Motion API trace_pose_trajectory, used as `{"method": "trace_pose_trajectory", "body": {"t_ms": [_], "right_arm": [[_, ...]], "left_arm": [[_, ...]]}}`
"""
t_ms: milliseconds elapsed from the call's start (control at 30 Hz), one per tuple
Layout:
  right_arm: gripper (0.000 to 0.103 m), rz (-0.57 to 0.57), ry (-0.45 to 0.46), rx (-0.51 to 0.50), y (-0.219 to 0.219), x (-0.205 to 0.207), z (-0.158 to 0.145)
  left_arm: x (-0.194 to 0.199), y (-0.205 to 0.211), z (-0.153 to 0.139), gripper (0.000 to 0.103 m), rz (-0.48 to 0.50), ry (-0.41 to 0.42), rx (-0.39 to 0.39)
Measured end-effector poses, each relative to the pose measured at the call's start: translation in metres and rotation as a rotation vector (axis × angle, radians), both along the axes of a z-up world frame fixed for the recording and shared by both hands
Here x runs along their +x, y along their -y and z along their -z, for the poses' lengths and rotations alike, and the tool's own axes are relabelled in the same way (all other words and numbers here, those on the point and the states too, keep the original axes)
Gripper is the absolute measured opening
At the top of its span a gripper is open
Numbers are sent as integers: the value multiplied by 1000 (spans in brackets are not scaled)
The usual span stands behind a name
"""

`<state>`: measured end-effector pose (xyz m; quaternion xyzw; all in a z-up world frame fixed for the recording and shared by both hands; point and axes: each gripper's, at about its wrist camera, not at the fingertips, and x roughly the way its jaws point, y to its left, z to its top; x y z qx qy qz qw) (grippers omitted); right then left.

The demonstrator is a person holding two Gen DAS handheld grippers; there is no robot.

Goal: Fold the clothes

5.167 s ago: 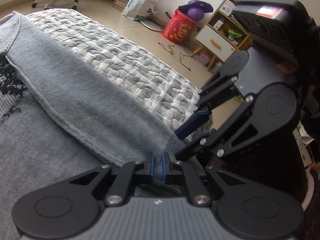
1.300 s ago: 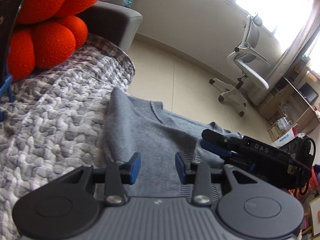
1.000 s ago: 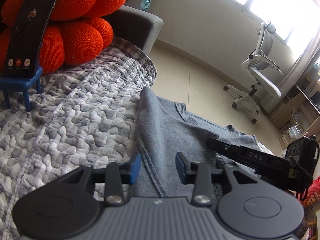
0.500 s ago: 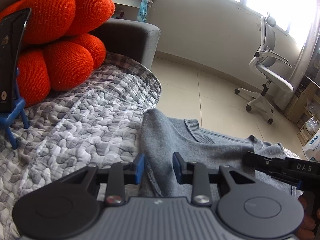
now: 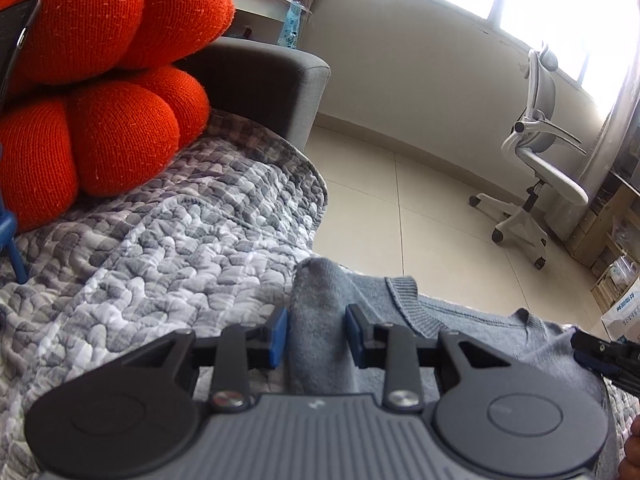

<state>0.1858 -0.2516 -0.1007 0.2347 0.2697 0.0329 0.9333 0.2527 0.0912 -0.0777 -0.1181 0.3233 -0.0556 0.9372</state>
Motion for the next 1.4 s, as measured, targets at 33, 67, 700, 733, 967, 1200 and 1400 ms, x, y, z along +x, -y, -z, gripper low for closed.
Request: {"method": "trace_pose_trajectory", "body": {"t_ms": [33,67,700,733,967,1200,1400], "right_arm": [[35,11,-15,-7,3,2,5],[27,20,-24,-10,5,5,9],[48,54,-38,53,1,8,0],[49,49,-51,59,-2,8,-4],[49,-1,-164,123,-17,-16,-35],[49,-17,-233,147,-30,-65,-67],[49,-79,-304,224,-53,-112,-71]], "left_arm": [[4,-2,3,31,-4,-4,-4],[9,-5,6,32,-5,-3,-8],[-9,-8,-27,45,-49,-64,-65],[-16,-7,-34,45,-36,-69,-52],[-69,-14,-66,49,19,-161,-31],[-136,-16,-83,49,80,-217,20],[-199,-15,-82,49,141,-258,100]]}}
